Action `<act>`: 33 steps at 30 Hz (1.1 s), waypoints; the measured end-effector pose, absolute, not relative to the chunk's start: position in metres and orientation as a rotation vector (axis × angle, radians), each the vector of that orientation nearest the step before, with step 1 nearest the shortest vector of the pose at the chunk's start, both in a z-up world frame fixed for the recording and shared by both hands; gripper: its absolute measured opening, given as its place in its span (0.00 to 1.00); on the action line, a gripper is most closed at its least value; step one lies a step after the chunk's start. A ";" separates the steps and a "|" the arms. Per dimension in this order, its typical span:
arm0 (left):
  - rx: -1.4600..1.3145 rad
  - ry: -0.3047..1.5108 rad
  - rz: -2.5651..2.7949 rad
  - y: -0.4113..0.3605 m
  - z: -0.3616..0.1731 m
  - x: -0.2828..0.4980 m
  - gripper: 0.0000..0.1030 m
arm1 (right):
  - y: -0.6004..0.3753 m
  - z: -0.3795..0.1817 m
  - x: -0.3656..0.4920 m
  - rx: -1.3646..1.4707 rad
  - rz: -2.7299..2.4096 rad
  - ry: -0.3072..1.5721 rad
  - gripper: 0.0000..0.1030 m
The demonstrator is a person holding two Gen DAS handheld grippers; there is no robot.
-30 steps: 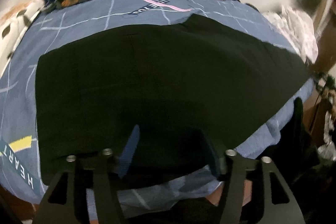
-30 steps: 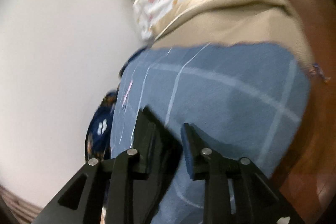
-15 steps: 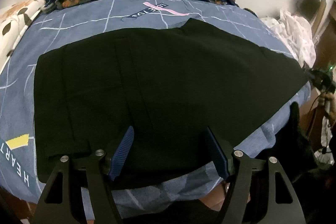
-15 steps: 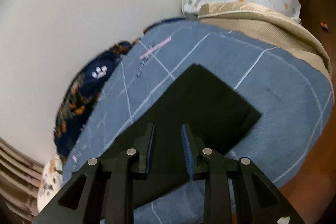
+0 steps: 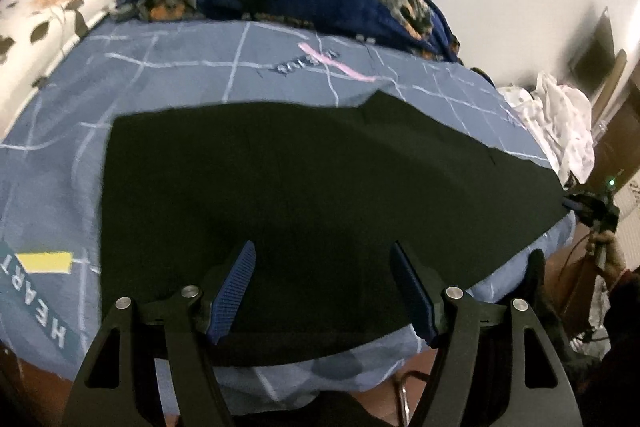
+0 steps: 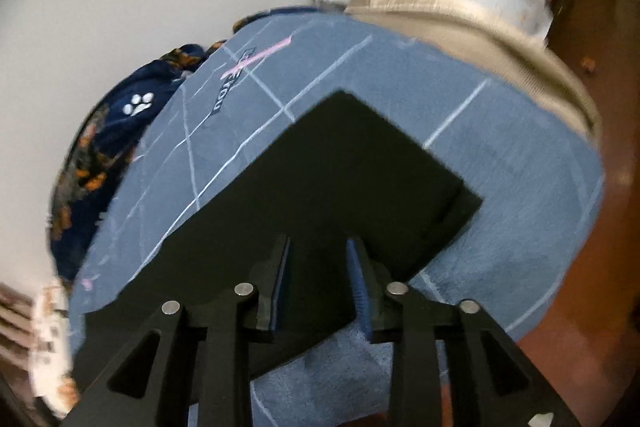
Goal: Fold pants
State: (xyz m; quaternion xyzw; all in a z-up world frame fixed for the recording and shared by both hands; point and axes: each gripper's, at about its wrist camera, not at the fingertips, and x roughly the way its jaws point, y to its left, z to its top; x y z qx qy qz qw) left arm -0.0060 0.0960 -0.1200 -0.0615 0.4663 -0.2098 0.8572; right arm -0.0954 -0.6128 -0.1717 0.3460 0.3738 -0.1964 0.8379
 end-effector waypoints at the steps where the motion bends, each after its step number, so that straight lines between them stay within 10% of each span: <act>1: -0.126 0.969 -0.432 0.098 -0.117 -0.006 0.68 | -0.606 -0.164 -0.096 0.718 -0.420 0.765 0.28; 33: -0.196 0.911 0.079 0.245 -0.108 -0.008 0.68 | -0.011 -0.151 0.135 -0.030 0.838 1.075 0.32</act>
